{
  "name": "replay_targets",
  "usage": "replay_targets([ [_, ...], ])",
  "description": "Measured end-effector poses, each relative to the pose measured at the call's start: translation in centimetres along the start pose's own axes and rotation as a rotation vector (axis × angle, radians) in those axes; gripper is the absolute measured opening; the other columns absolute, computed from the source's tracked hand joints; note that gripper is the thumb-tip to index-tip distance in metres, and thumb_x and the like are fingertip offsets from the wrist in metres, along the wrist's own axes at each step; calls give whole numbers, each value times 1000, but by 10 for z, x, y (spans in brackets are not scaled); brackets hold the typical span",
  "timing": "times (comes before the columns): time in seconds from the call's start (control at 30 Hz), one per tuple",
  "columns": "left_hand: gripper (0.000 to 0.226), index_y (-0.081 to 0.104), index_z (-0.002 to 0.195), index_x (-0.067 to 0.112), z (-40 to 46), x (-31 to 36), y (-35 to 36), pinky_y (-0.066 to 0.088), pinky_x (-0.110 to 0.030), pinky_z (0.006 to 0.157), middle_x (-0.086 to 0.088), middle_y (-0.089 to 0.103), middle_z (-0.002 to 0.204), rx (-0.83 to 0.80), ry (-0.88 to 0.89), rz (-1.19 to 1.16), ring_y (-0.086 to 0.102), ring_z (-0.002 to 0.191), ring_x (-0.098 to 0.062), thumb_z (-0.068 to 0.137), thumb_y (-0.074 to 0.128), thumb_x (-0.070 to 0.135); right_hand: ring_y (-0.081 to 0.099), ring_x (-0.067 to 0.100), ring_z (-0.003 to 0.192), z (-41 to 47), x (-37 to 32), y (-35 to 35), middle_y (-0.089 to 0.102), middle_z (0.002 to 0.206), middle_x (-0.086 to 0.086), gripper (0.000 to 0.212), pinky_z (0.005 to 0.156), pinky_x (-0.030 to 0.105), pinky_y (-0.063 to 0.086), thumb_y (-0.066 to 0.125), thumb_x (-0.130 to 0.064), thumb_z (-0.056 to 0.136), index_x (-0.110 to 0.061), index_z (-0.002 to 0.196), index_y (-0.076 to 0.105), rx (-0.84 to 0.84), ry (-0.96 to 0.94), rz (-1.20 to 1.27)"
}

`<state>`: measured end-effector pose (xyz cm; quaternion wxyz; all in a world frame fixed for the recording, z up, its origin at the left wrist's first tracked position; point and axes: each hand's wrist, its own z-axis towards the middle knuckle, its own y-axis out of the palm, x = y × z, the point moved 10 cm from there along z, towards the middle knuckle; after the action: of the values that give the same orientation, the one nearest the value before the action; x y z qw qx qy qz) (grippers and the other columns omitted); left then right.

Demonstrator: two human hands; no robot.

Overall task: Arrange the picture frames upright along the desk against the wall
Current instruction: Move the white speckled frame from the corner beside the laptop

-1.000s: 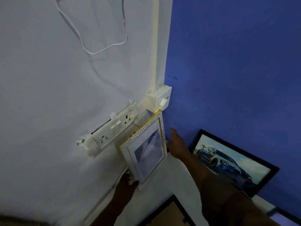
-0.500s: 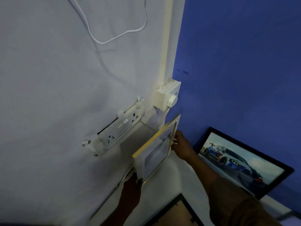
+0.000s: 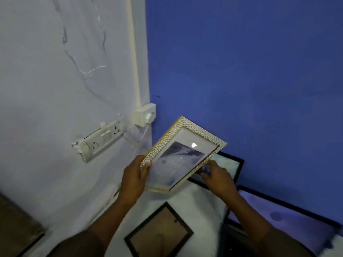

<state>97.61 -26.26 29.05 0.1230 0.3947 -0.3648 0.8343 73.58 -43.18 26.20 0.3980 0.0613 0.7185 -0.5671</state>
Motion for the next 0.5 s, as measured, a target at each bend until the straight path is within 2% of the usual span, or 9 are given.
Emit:
replay_targets([
  [0.07,20,64,100,14,9,39,19,51,-37,65,-4,71,86,-64,127,94,67,76,-19,100,53,31,67,31,104,-33,-1,-25,71,114,5,33,72,34,48,53,-44,94,-21,117,60,36,-61,-372],
  [0.1,22,64,97,13,10,63,33,50,-36,65,-5,70,84,-107,195,150,67,75,-22,97,52,32,68,33,102,-51,-4,-39,72,111,6,33,71,35,48,50,-46,94,-22,114,62,67,-115,-467],
  [0.2,21,65,94,12,4,134,90,47,-36,70,-7,71,87,-273,398,304,68,81,-29,93,56,31,67,32,89,-103,-20,-99,70,104,3,29,65,35,47,49,-42,95,-23,113,62,267,-317,-544],
  [0.3,13,65,93,14,-19,205,142,46,-35,73,-9,73,97,-361,600,438,68,91,-31,90,62,27,61,26,99,-146,-21,-153,63,116,3,33,76,38,51,54,-36,93,-21,121,61,445,-432,-596],
  [0.4,11,64,95,16,-56,274,186,42,-33,75,-5,72,99,-460,812,502,66,94,-28,92,58,24,56,25,117,-166,18,-181,57,134,3,48,93,40,46,55,-41,93,-23,137,52,418,-322,-704],
  [0.43,11,63,96,17,-69,293,200,43,-35,79,-4,71,99,-494,876,506,66,95,-28,94,57,26,56,25,118,-172,35,-187,58,134,2,49,95,40,45,53,-44,94,-24,139,50,380,-268,-734],
  [0.5,16,61,101,17,-85,318,221,45,-38,86,-3,70,101,-550,961,483,64,96,-28,96,53,30,64,27,107,-181,65,-198,67,120,1,40,83,38,45,46,-48,98,-25,129,54,333,-140,-731],
])
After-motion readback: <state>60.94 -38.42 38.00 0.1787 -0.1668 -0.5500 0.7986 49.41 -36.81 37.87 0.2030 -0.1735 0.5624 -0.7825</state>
